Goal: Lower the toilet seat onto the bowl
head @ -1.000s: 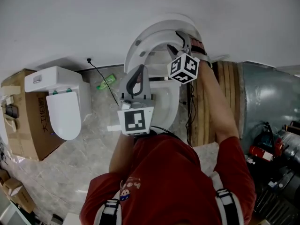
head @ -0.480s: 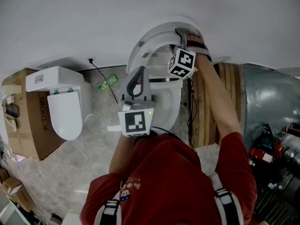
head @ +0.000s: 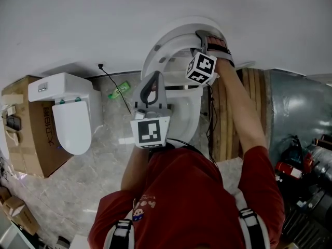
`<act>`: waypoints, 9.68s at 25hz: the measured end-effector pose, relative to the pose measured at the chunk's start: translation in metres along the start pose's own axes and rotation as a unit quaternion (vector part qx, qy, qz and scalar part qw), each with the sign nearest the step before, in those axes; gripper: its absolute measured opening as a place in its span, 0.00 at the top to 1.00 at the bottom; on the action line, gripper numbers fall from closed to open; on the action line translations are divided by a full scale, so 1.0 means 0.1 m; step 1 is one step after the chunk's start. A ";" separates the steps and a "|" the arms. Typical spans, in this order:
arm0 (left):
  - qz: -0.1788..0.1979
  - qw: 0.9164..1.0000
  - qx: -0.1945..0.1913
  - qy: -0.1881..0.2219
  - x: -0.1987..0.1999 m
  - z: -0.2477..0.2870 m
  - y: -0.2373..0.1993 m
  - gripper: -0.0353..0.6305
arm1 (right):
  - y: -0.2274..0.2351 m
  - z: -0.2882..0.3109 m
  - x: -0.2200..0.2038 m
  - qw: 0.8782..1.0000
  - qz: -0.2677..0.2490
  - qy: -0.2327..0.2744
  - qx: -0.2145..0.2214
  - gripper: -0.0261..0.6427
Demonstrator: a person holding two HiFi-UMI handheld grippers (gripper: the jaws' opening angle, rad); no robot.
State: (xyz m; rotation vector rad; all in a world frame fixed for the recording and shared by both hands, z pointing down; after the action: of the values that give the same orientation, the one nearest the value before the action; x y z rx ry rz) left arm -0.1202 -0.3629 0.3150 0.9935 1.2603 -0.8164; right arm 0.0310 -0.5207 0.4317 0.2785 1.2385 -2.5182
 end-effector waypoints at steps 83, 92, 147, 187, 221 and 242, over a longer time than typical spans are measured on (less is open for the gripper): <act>0.120 0.991 0.053 0.038 0.61 -1.96 1.32 0.93 | -1.76 -2.20 -0.60 0.994 -0.069 0.090 -0.008 0.59; 0.111 0.990 0.067 0.056 0.69 -2.34 1.41 0.93 | -2.17 -2.44 -0.76 0.993 -0.068 0.098 0.012 0.62; 0.032 0.992 0.034 -0.115 -1.02 -3.02 1.76 0.93 | -4.96 -2.66 -1.72 0.982 -0.060 0.051 0.174 0.68; -0.014 0.966 -0.033 -0.255 -2.64 -2.76 1.88 0.93 | -6.34 -1.91 -2.21 0.943 -0.096 -0.044 0.316 0.60; 0.001 0.964 -0.051 -0.260 -2.81 -2.60 1.97 0.93 | -6.69 -1.60 -2.43 0.924 -0.097 -0.056 0.367 0.60; 0.019 0.982 -0.023 -0.185 -1.97 -2.76 1.88 0.93 | -5.91 -2.31 -2.14 0.945 0.087 -0.061 0.308 0.60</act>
State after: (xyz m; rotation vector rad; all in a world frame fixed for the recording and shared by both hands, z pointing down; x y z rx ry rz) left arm -0.0803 -0.0436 0.5302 0.7825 0.9344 -0.8919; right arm 0.0212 0.0445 0.7917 0.3450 0.3318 -2.6462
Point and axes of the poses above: the fingertips, and each gripper's own axes: z forward along the fingers, y to its right, x out of its top, the point moved 2 cm from there along -z, backward along the fingers, and after that the axes turned 15 degrees about z, right-handed, at the moved point
